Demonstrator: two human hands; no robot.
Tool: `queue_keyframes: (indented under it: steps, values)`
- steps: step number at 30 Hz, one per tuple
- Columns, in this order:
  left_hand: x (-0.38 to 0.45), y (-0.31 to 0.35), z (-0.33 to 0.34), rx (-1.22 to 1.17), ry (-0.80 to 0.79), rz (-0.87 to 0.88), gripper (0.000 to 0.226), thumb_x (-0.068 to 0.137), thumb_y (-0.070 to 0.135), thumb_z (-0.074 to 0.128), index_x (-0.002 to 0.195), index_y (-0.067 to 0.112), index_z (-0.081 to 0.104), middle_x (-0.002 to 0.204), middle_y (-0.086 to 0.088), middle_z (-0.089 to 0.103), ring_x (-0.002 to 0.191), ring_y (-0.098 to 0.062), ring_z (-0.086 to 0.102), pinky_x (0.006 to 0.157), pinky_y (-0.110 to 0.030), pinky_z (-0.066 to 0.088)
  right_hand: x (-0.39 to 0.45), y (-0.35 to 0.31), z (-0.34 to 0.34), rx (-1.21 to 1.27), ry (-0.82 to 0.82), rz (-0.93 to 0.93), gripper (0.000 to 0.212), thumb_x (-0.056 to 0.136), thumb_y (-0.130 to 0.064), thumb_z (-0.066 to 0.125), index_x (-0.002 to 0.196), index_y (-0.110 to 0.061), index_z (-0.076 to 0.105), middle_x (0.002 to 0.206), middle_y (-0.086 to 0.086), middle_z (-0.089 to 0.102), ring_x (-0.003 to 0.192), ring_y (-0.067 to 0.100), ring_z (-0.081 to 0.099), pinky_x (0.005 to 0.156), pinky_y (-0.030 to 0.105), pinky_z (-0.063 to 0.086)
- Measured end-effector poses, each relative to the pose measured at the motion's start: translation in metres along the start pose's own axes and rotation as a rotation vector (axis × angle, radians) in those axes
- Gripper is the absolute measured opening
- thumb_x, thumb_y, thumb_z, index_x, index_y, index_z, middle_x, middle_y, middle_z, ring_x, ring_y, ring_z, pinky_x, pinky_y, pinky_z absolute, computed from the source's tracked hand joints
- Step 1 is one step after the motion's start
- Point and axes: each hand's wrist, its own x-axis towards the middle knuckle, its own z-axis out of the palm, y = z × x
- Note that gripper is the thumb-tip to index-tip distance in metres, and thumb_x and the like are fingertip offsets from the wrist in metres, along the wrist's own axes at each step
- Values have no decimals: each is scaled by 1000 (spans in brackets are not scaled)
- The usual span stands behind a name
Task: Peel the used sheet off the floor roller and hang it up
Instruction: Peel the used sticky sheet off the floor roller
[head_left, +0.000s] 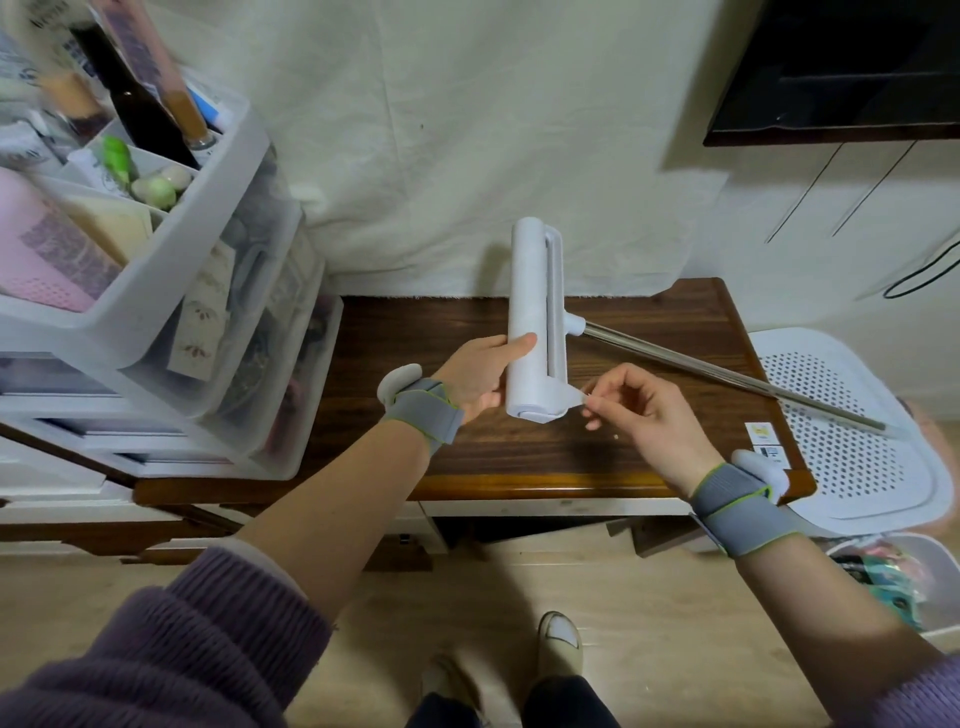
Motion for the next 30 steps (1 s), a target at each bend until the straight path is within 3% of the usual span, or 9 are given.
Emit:
queue_keyframes:
  steps: [2,4,7,10,17,23,26,28,30]
  values:
    - [2,-2,3,-15,-21,-3,35,97,24,52,128,7,52,133,-14,59,123,-30,57,97,-44,50,-2,1,5,105,18,83,17,85,-2,63,98,6,57,81,13,63,69,16,62,63,22,58]
    - [2,-3,9,-35,-35,6,40,98,21,49,134,4,49,126,-15,60,109,-27,62,92,-41,53,-1,-1,12,80,33,152,26,83,-13,68,98,4,57,82,15,61,70,20,60,60,25,58]
    - [2,-5,15,-127,-43,9,42,99,16,45,137,-2,45,107,-12,61,88,-20,61,81,-33,53,3,-1,21,-143,11,203,39,78,-35,71,90,1,60,82,9,59,73,19,58,62,30,56]
    - [3,-7,19,-149,-33,8,41,99,17,44,135,-2,45,98,-9,60,85,-20,60,80,-34,52,3,-2,27,-337,20,193,51,70,-56,68,85,-7,60,86,5,61,81,21,57,73,37,51]
    - [1,-5,23,-130,39,25,46,98,20,50,137,-2,42,123,-20,57,100,-28,61,85,-41,55,2,-12,36,-553,127,144,55,63,-64,68,75,-13,52,83,2,58,72,15,52,68,37,46]
    - [8,-10,19,-161,2,23,48,96,15,53,139,-1,39,136,-21,52,114,-29,56,103,-47,46,6,-4,33,-469,126,91,20,87,-22,60,74,-9,53,83,11,56,71,17,50,70,33,41]
    - [7,-9,19,-204,-42,-1,26,96,15,45,118,4,52,103,-15,60,91,-26,60,89,-42,52,5,-3,25,-198,181,187,15,87,-5,57,75,4,55,69,8,57,52,14,61,65,37,52]
    - [7,-8,21,-209,-28,-34,20,92,18,39,101,8,54,83,-10,54,74,-22,55,78,-37,51,4,-5,22,-111,174,212,13,86,2,58,73,0,54,69,8,60,48,5,65,57,21,54]
    - [9,-9,23,-154,34,-47,22,89,29,46,95,10,55,79,-9,54,72,-23,55,82,-39,52,5,-7,21,-28,145,235,18,84,7,57,71,-3,51,73,12,62,52,7,67,52,14,53]
